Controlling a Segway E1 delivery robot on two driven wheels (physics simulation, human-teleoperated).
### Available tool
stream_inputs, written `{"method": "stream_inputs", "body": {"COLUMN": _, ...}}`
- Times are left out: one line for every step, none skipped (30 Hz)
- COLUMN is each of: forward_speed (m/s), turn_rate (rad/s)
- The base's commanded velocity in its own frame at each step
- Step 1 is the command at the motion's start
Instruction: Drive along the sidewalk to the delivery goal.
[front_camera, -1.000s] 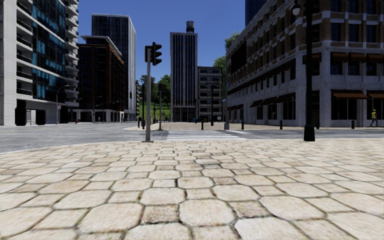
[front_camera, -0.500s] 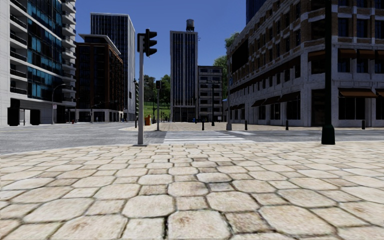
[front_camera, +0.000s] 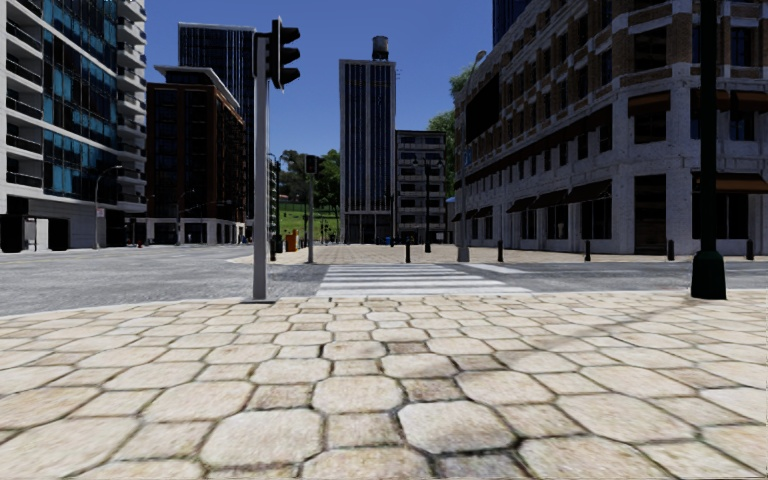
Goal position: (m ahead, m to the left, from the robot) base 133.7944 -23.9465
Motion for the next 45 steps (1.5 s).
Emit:
{"method": "stream_inputs", "body": {"forward_speed": 2.0, "turn_rate": 0.0}}
{"method": "stream_inputs", "body": {"forward_speed": 2.0, "turn_rate": 0.0}}
{"method": "stream_inputs", "body": {"forward_speed": 2.0, "turn_rate": 0.0}}
{"method": "stream_inputs", "body": {"forward_speed": 2.0, "turn_rate": 0.0}}
{"method": "stream_inputs", "body": {"forward_speed": 2.0, "turn_rate": 0.0}}
{"method": "stream_inputs", "body": {"forward_speed": 2.0, "turn_rate": 0.0}}
{"method": "stream_inputs", "body": {"forward_speed": 2.0, "turn_rate": 0.0}}
{"method": "stream_inputs", "body": {"forward_speed": 2.0, "turn_rate": 0.0}}
{"method": "stream_inputs", "body": {"forward_speed": 2.0, "turn_rate": 0.0}}
{"method": "stream_inputs", "body": {"forward_speed": 2.0, "turn_rate": -0.06}}
{"method": "stream_inputs", "body": {"forward_speed": 2.0, "turn_rate": -0.06}}
{"method": "stream_inputs", "body": {"forward_speed": 2.0, "turn_rate": -0.06}}
{"method": "stream_inputs", "body": {"forward_speed": 2.0, "turn_rate": -0.1}}
{"method": "stream_inputs", "body": {"forward_speed": 2.0, "turn_rate": -0.17}}
{"method": "stream_inputs", "body": {"forward_speed": 2.0, "turn_rate": -0.22}}
{"method": "stream_inputs", "body": {"forward_speed": 2.0, "turn_rate": -0.23}}
{"method": "stream_inputs", "body": {"forward_speed": 2.0, "turn_rate": -0.24}}
{"method": "stream_inputs", "body": {"forward_speed": 2.0, "turn_rate": -0.24}}
{"method": "stream_inputs", "body": {"forward_speed": 2.0, "turn_rate": -0.24}}
{"method": "stream_inputs", "body": {"forward_speed": 2.0, "turn_rate": -0.24}}
{"method": "stream_inputs", "body": {"forward_speed": 2.0, "turn_rate": -0.24}}
{"method": "stream_inputs", "body": {"forward_speed": 2.0, "turn_rate": -0.17}}
{"method": "stream_inputs", "body": {"forward_speed": 2.0, "turn_rate": -0.04}}
{"method": "stream_inputs", "body": {"forward_speed": 2.0, "turn_rate": 0.0}}
{"method": "stream_inputs", "body": {"forward_speed": 2.0, "turn_rate": 0.0}}
{"method": "stream_inputs", "body": {"forward_speed": 2.0, "turn_rate": 0.0}}
{"method": "stream_inputs", "body": {"forward_speed": 2.0, "turn_rate": 0.0}}
{"method": "stream_inputs", "body": {"forward_speed": 2.0, "turn_rate": 0.0}}
{"method": "stream_inputs", "body": {"forward_speed": 2.0, "turn_rate": 0.0}}
{"method": "stream_inputs", "body": {"forward_speed": 2.0, "turn_rate": 0.0}}
{"method": "stream_inputs", "body": {"forward_speed": 2.0, "turn_rate": -0.09}}
{"method": "stream_inputs", "body": {"forward_speed": 2.0, "turn_rate": -0.19}}
{"method": "stream_inputs", "body": {"forward_speed": 2.0, "turn_rate": -0.27}}
{"method": "stream_inputs", "body": {"forward_speed": 2.0, "turn_rate": -0.32}}
{"method": "stream_inputs", "body": {"forward_speed": 2.0, "turn_rate": -0.33}}
{"method": "stream_inputs", "body": {"forward_speed": 2.0, "turn_rate": -0.33}}
{"method": "stream_inputs", "body": {"forward_speed": 2.0, "turn_rate": -0.33}}
{"method": "stream_inputs", "body": {"forward_speed": 2.0, "turn_rate": -0.3}}
{"method": "stream_inputs", "body": {"forward_speed": 2.0, "turn_rate": -0.11}}
{"method": "stream_inputs", "body": {"forward_speed": 2.0, "turn_rate": 0.0}}
{"method": "stream_inputs", "body": {"forward_speed": 2.0, "turn_rate": 0.0}}
{"method": "stream_inputs", "body": {"forward_speed": 2.0, "turn_rate": 0.0}}
{"method": "stream_inputs", "body": {"forward_speed": 2.0, "turn_rate": 0.0}}
{"method": "stream_inputs", "body": {"forward_speed": 2.0, "turn_rate": 0.0}}
{"method": "stream_inputs", "body": {"forward_speed": 2.0, "turn_rate": 0.0}}
